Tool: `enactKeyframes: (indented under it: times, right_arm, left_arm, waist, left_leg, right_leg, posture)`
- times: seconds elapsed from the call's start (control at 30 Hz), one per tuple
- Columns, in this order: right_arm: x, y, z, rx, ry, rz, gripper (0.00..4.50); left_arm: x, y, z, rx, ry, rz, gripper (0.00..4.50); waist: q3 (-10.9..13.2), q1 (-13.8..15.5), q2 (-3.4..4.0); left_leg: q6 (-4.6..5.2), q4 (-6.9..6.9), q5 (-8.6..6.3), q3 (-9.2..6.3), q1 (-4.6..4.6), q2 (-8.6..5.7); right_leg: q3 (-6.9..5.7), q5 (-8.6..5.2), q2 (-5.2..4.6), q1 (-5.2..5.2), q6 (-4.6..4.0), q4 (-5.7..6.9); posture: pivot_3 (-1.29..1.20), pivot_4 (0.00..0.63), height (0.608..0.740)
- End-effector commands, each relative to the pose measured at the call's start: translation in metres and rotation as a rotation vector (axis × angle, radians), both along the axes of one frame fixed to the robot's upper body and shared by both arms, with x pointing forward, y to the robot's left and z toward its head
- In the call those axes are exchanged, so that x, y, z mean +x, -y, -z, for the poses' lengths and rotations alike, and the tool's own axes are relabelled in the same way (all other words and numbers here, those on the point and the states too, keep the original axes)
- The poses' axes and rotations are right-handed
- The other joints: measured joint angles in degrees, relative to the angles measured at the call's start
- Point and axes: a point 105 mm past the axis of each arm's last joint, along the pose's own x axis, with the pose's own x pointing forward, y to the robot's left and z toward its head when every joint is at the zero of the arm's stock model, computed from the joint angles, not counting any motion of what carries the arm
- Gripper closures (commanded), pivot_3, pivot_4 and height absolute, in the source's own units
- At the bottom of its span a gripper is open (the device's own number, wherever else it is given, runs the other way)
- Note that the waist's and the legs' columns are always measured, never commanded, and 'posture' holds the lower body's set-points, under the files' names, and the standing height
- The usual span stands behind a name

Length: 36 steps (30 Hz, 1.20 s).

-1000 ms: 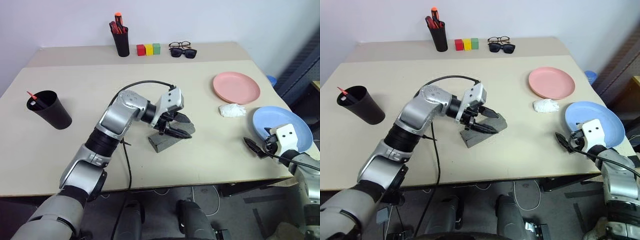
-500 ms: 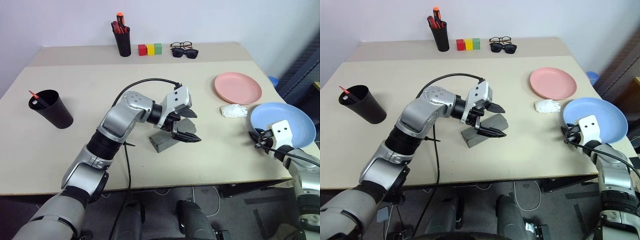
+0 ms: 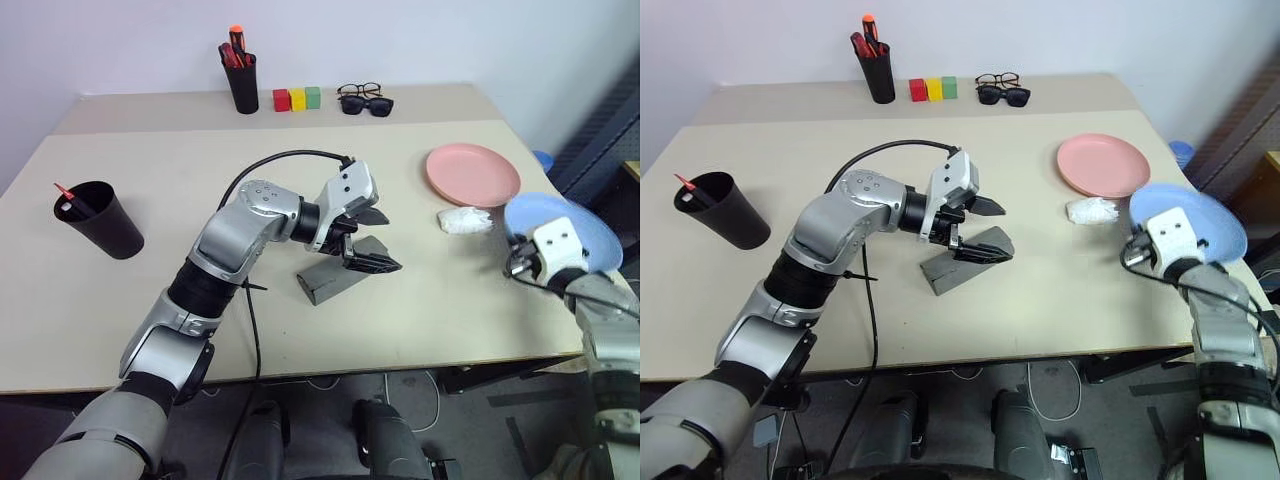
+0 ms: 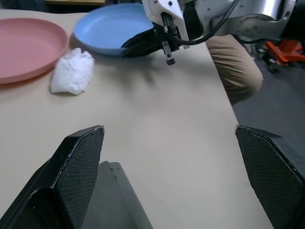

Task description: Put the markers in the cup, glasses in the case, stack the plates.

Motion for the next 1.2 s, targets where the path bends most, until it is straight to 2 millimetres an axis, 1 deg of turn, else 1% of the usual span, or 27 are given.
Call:
enactKeyframes:
  times: [0.03,0.1,0.17,0.2,0.27,0.37,0.47,0.57,0.6,0.63,0.67,0.7,0.77,0.8,0.87,0.93,1.0,1.07,1.13,1.2]
  right_arm:
    - [0.029,-0.011,-0.047,-0.065,0.137,-0.042,4.46]
    - [0.041,-0.016,-0.050,-0.077,0.142,-0.060,4.46]
    - [0.058,-0.025,-0.050,-0.080,0.131,-0.080,4.46]
    - [0.067,-0.030,-0.047,-0.081,0.115,-0.082,4.46]
    - [0.077,-0.037,-0.041,-0.075,0.086,-0.080,4.46]
    - [0.087,-0.048,-0.031,-0.061,0.046,-0.074,4.46]
    - [0.095,-0.062,-0.031,-0.040,0.043,-0.080,4.46]
    - [0.099,-0.071,-0.034,-0.026,0.051,-0.085,3.46]
    - [0.102,-0.076,-0.041,-0.032,0.076,-0.090,3.46]
    - [0.104,-0.080,-0.049,-0.041,0.109,-0.093,2.77]
    - [0.106,-0.083,-0.057,-0.048,0.141,-0.096,2.56]
    - [0.107,-0.085,-0.068,-0.042,0.181,-0.100,2.24]
    - [0.106,-0.086,-0.083,-0.012,0.235,-0.119,2.24]
    - [0.105,-0.085,-0.086,0.002,0.247,-0.129,2.24]
    - [0.101,-0.083,-0.086,0.052,0.246,-0.160,2.24]
    - [0.095,-0.078,-0.075,0.094,0.216,-0.190,2.24]
    - [0.087,-0.073,-0.060,0.107,0.183,-0.216,2.24]
    - [0.079,-0.071,-0.043,0.133,0.151,-0.238,2.24]
    - [0.070,-0.069,-0.022,0.152,0.107,-0.236,2.24]
    - [0.063,-0.068,-0.005,0.164,0.069,-0.228,2.24]
  left_arm:
    - [0.006,-0.004,-0.010,-0.033,0.039,-0.050,0.00]
    - [0.008,-0.006,-0.007,-0.030,0.039,-0.070,0.00]
    - [0.012,-0.010,-0.005,-0.027,0.051,-0.102,0.00]
    - [0.013,-0.011,-0.005,-0.032,0.051,-0.119,0.00]
    - [0.013,-0.013,-0.006,-0.042,0.053,-0.141,0.00]
    - [0.015,-0.019,-0.008,-0.053,0.060,-0.184,0.00]
    - [0.015,-0.028,-0.009,-0.053,0.063,-0.231,0.00]
    - [0.013,-0.035,-0.008,-0.053,0.057,-0.266,0.00]
    - [0.013,-0.038,-0.007,-0.053,0.052,-0.281,0.00]
    - [0.012,-0.040,-0.006,-0.054,0.046,-0.294,0.00]
    - [0.012,-0.041,-0.005,-0.054,0.041,-0.302,0.00]
    - [0.011,-0.042,-0.004,-0.056,0.037,-0.306,0.00]
    - [0.010,-0.041,-0.003,-0.057,0.031,-0.308,0.00]
    - [0.010,-0.041,-0.003,-0.058,0.029,-0.308,0.00]
    - [0.011,-0.039,-0.003,-0.063,0.025,-0.306,0.00]
    - [0.012,-0.037,-0.003,-0.068,0.021,-0.304,0.00]
    - [0.013,-0.036,-0.003,-0.073,0.018,-0.301,0.00]
    - [0.014,-0.036,-0.003,-0.075,0.017,-0.300,0.00]
    - [0.015,-0.037,-0.003,-0.075,0.018,-0.300,0.00]
    - [0.017,-0.038,-0.004,-0.076,0.021,-0.302,0.00]
  waist:
    - [0.0,-0.6,0.04]
    - [0.0,-0.8,0.02]
    - [0.0,-0.8,0.01]
    - [0.0,-0.7,0.02]
    - [0.0,-0.9,0.01]
    - [0.0,-0.8,0.01]
    - [0.0,-1.0,0.03]
    - [0.0,-1.0,0.03]
    - [0.0,-1.0,0.03]
    - [0.0,-1.0,0.03]
    - [0.0,-1.0,0.03]
    - [0.0,-1.0,0.04]
    - [0.0,-1.0,0.05]
    - [0.0,-1.0,0.05]
    - [0.0,-0.8,0.04]
    - [0.0,-0.7,0.03]
    - [0.0,-0.6,0.02]
    - [0.0,-0.6,0.02]
    - [0.0,-0.8,0.02]
    - [0.0,-1.0,0.05]
  left_leg:
    - [0.00,0.02,0.00,0.00,0.02,0.01]
    - [0.00,-0.04,0.00,-0.02,0.02,0.00]
    - [0.00,-0.12,0.01,-0.04,0.00,-0.01]
    - [0.01,-0.11,0.00,-0.03,0.00,-0.01]
    - [0.01,-0.12,0.00,-0.03,-0.01,-0.02]
    - [0.01,-0.15,0.01,-0.03,-0.02,-0.02]
    - [0.00,-0.18,0.01,-0.03,-0.02,-0.03]
    - [0.00,-0.18,0.01,-0.03,0.01,-0.03]
    - [0.00,-0.18,0.01,-0.03,0.01,-0.02]
    - [0.00,-0.18,0.01,-0.03,0.02,-0.02]
    - [0.00,-0.18,0.01,-0.03,0.02,-0.02]
    - [-0.01,-0.18,0.01,-0.03,0.02,-0.02]
    - [0.00,-0.19,0.01,-0.03,0.02,-0.02]
    - [-0.01,-0.19,0.01,-0.03,0.02,-0.02]
    - [0.00,-0.19,0.01,-0.03,0.02,-0.03]
    - [-0.01,-0.19,0.01,-0.03,0.01,-0.03]
    - [-0.01,-0.19,0.01,-0.04,0.01,-0.03]
    - [-0.01,-0.18,0.01,-0.04,0.02,-0.04]
    - [0.00,-0.17,0.01,-0.04,0.03,-0.04]
    - [0.00,-0.16,0.01,-0.04,0.05,-0.04]
  right_leg:
    - [0.00,0.00,0.00,0.00,0.00,0.02]
    - [0.00,0.00,0.01,0.01,0.01,0.03]
    - [0.00,-0.05,0.02,0.01,0.08,0.01]
    - [0.00,-0.04,0.02,0.01,0.08,0.00]
    - [0.00,-0.04,0.01,0.01,0.09,-0.03]
    - [0.01,-0.04,0.00,0.00,0.09,-0.02]
    - [0.01,0.02,0.00,-0.01,0.20,-0.02]
    - [0.02,0.04,0.00,-0.01,0.23,0.01]
    - [0.02,0.04,0.00,-0.01,0.23,0.01]
    - [0.02,0.04,0.01,-0.01,0.23,0.03]
    - [0.02,0.04,0.01,0.00,0.24,0.02]
    - [0.03,0.05,0.00,-0.01,0.25,0.02]
    - [0.02,0.06,0.01,-0.01,0.28,0.03]
    - [0.02,0.06,0.01,-0.01,0.27,0.03]
    - [0.03,0.06,0.01,-0.01,0.28,0.03]
    - [0.03,0.07,0.00,0.01,0.28,-0.01]
    - [0.02,0.07,0.00,0.06,0.29,-0.05]
    - [0.02,0.07,0.00,0.09,0.30,-0.05]
    - [0.02,0.07,0.00,0.08,0.29,-0.02]
    - [0.02,0.07,0.00,0.08,0.29,0.02]
  posture:
    - [0.00,0.150,0.740]
    - [0.00,0.150,0.740]
    - [0.00,0.150,0.740]
    - [0.00,0.150,0.740]
    - [0.00,0.150,0.740]
    - [0.00,0.150,0.740]
    - [0.00,0.150,0.740]
    - [0.00,0.150,0.740]
    - [0.00,0.150,0.740]
    - [0.00,0.150,0.740]
    - [0.00,0.150,0.740]
    - [0.00,0.150,0.740]
    - [0.00,0.150,0.740]
    - [0.00,0.150,0.740]
    - [0.00,0.150,0.740]
    - [0.00,0.150,0.740]
    - [0.00,0.150,0.740]
    - [0.00,0.150,0.740]
    - [0.00,0.150,0.740]
    - [0.00,0.150,0.740]
